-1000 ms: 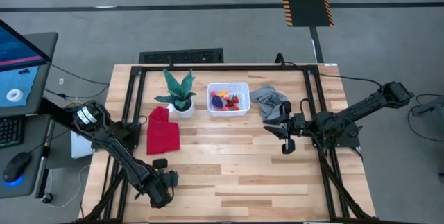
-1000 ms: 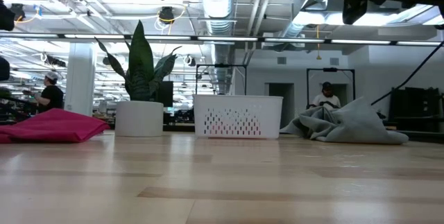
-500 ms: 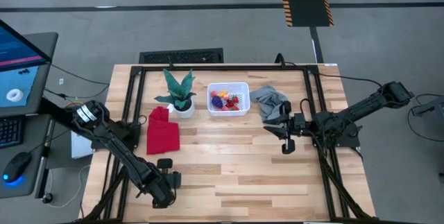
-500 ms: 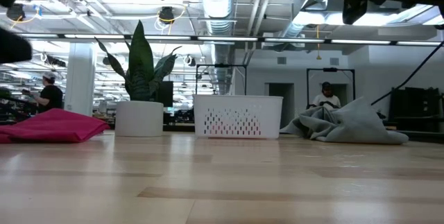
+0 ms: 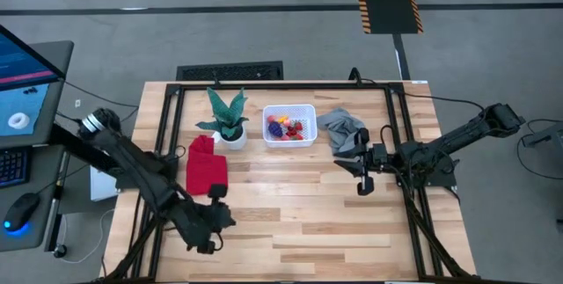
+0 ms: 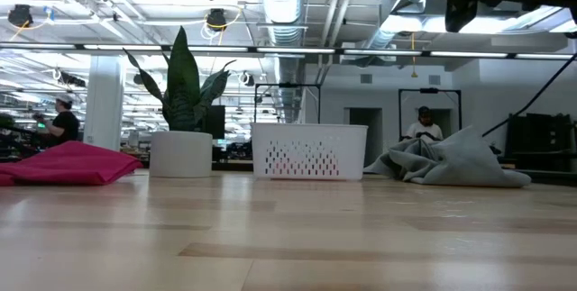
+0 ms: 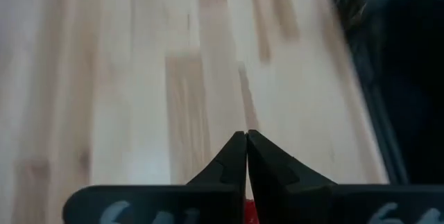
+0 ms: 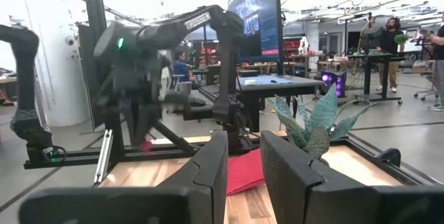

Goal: Pick and placing Produce into tupperware
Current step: Put the red cherry into the white bin

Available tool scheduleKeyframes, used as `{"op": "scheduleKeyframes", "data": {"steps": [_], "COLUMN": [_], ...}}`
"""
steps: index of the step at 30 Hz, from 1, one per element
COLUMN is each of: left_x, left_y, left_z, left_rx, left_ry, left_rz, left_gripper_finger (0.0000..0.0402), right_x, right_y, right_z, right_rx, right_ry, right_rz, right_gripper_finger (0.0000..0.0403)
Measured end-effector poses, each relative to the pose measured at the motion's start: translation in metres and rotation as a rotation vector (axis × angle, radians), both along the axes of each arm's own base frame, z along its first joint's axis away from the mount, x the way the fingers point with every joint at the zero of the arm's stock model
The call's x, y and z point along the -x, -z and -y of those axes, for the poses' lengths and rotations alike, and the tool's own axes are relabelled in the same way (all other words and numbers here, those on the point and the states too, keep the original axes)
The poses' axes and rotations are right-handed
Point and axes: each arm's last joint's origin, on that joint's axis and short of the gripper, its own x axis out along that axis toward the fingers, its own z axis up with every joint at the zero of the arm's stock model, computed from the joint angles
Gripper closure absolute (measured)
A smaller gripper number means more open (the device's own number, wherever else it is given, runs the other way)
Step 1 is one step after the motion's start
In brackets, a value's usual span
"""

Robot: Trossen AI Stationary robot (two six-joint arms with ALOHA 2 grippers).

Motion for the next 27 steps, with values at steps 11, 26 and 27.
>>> {"op": "scheduleKeyframes", "data": {"steps": [11, 26, 27], "left_x": [-0.007, -0.053, -0.055], "left_y": [-0.067, -0.098, -0.100], "left_z": [-0.042, -0.115, -0.119], "left_rx": [0.020, 0.152, 0.153], "left_ry": [0.088, 0.192, 0.191], "left_rz": [0.399, 0.714, 0.730], "left_gripper_finger": [0.0401, 0.0401, 0.0401], "right_x": [-0.009, -0.058, -0.063], "right_y": [0.012, 0.012, 0.011], "right_z": [-0.003, -0.021, -0.023], "right_rx": [0.024, 0.046, 0.049], "right_ry": [0.000, 0.001, 0.000], "right_rz": [-0.067, -0.124, -0.131], "right_gripper_finger": [0.0294, 0.0274, 0.0264]}}
